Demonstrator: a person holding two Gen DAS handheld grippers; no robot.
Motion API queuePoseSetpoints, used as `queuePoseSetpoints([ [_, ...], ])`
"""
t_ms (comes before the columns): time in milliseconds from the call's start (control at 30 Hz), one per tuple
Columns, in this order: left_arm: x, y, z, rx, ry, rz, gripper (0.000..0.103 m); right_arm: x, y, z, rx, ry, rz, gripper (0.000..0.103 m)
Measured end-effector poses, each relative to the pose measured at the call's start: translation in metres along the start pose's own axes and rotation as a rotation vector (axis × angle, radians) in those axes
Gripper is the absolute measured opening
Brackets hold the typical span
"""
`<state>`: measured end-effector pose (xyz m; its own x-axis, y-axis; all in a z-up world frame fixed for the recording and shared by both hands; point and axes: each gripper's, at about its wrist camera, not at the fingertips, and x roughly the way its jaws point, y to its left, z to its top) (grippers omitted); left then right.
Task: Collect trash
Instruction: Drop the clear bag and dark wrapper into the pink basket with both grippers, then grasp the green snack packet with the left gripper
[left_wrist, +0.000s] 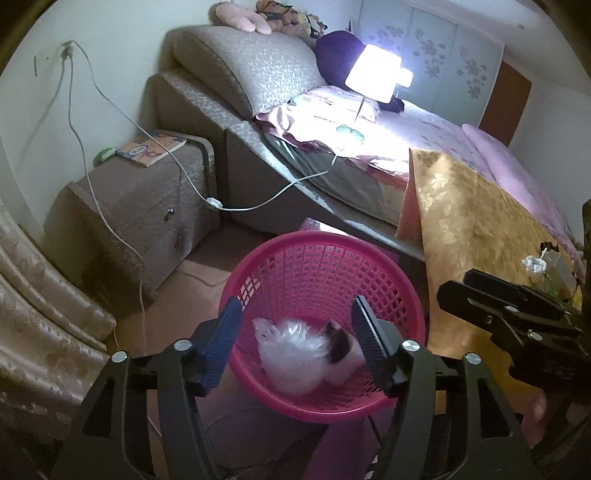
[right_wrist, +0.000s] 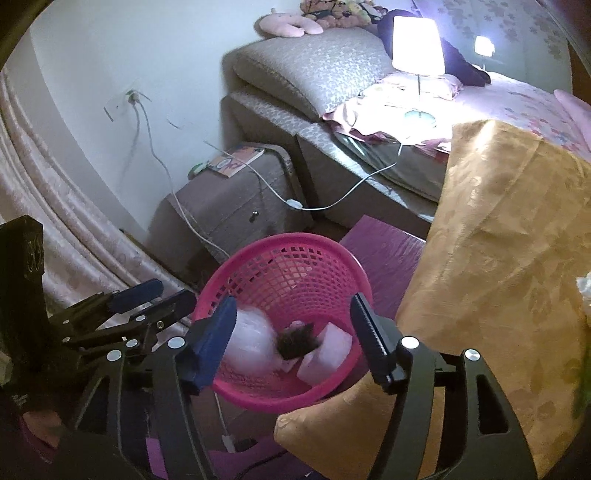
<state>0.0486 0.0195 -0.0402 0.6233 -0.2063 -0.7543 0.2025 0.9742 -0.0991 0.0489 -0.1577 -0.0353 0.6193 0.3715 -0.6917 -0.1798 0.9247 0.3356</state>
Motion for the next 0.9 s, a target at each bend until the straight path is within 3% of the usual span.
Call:
queuePoseSetpoints([
  [467, -0.008, -0.024, -0.002, 0.061, -0.058, -0.016, 0.073, -0.045, -0.025, -0.016, 0.047, -0.106, -0.111, 0.076],
  [900, -0.012, -0.082, -0.005, 0.224, -0.078, -0.115, 0.076, -0.130, -0.091, -0.061, 0.139, -0.228, -0.389, 0.082],
])
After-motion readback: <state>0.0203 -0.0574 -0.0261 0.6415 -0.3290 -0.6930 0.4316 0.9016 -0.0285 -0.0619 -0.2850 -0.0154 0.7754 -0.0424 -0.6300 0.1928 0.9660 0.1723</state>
